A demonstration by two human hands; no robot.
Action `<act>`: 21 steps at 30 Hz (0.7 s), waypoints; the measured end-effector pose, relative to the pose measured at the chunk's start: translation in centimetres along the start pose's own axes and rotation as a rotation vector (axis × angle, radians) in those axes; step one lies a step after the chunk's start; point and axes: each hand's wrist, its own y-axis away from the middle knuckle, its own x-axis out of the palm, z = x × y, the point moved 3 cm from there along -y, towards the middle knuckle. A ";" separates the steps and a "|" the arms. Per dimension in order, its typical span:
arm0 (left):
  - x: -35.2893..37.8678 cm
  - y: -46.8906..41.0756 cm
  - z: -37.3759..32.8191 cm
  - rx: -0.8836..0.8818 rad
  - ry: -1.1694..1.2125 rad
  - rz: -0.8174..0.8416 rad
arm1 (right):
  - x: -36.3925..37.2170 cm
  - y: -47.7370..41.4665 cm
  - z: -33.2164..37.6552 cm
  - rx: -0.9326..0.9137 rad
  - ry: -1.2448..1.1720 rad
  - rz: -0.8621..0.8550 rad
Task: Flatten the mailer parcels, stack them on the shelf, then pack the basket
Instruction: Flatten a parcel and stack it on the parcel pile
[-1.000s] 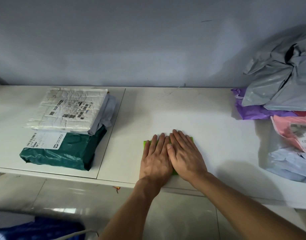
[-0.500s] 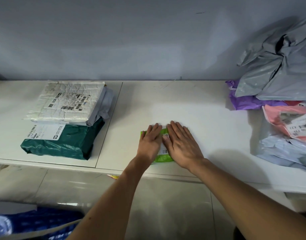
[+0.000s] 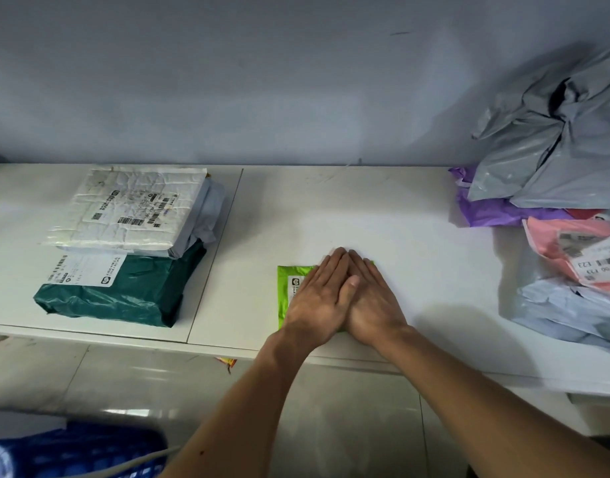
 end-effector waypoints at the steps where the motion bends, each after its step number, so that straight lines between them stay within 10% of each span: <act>1: -0.1 0.3 0.2 0.002 -0.026 -0.012 | 0.0 -0.1 0.0 0.005 -0.001 0.005; 21: -1.4 3.7 4.8 -0.045 -0.421 -0.042 | -1.5 -0.5 4.9 -0.163 0.082 -0.064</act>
